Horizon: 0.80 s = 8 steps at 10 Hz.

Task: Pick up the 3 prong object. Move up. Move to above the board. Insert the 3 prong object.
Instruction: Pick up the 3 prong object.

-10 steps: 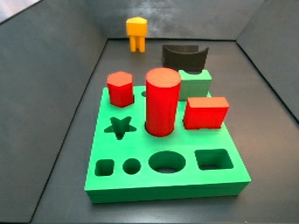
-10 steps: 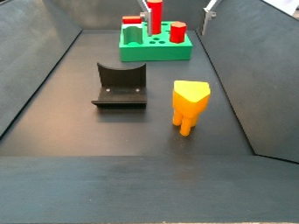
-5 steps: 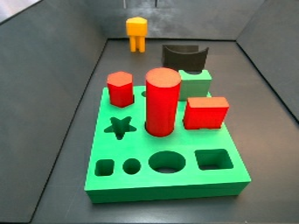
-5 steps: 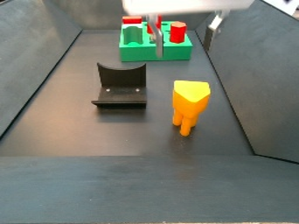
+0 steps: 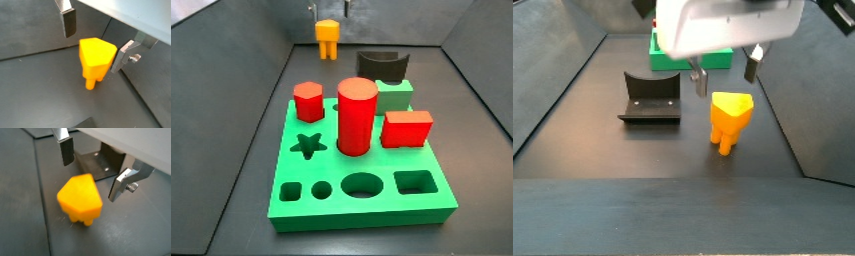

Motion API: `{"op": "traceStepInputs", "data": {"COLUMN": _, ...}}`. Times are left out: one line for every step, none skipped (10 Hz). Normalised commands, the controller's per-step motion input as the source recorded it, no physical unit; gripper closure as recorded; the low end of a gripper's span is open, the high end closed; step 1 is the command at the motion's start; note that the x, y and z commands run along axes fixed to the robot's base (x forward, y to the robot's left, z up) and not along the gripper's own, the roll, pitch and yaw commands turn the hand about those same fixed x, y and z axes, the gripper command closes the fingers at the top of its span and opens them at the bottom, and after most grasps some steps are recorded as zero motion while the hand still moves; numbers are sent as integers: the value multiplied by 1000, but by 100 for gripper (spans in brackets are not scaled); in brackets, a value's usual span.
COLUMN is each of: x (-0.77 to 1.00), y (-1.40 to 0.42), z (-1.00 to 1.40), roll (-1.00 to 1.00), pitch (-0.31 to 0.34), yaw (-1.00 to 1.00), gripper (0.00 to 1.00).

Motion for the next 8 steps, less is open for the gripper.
{"op": "traceStepInputs", "data": {"x": -34, "y": 157, "z": -220, "roll": -47, "pitch": 0, "yaw": 389, "gripper": 0}}
{"op": "traceStepInputs", "data": {"x": 0, "y": 154, "z": -326, "roll": -99, "pitch": 0, "yaw": 331, "gripper": 0}}
{"op": "traceStepInputs", "data": {"x": 0, "y": 177, "z": -360, "roll": -131, "pitch": 0, "yaw": 271, "gripper": 0}}
{"op": "traceStepInputs", "data": {"x": 0, "y": 146, "z": -357, "roll": -159, "pitch": 0, "yaw": 209, "gripper": 0}}
{"op": "traceStepInputs", "data": {"x": -83, "y": 163, "z": -323, "roll": -206, "pitch": -4, "yaw": 117, "gripper": 0}}
{"op": "traceStepInputs", "data": {"x": -37, "y": 160, "z": -343, "roll": -200, "pitch": 0, "yaw": 100, "gripper": 0}}
{"op": "traceStepInputs", "data": {"x": 0, "y": 154, "z": -337, "roll": -177, "pitch": 0, "yaw": 100, "gripper": 0}}
{"op": "traceStepInputs", "data": {"x": 0, "y": 94, "z": -297, "roll": -147, "pitch": 0, "yaw": 97, "gripper": 0}}
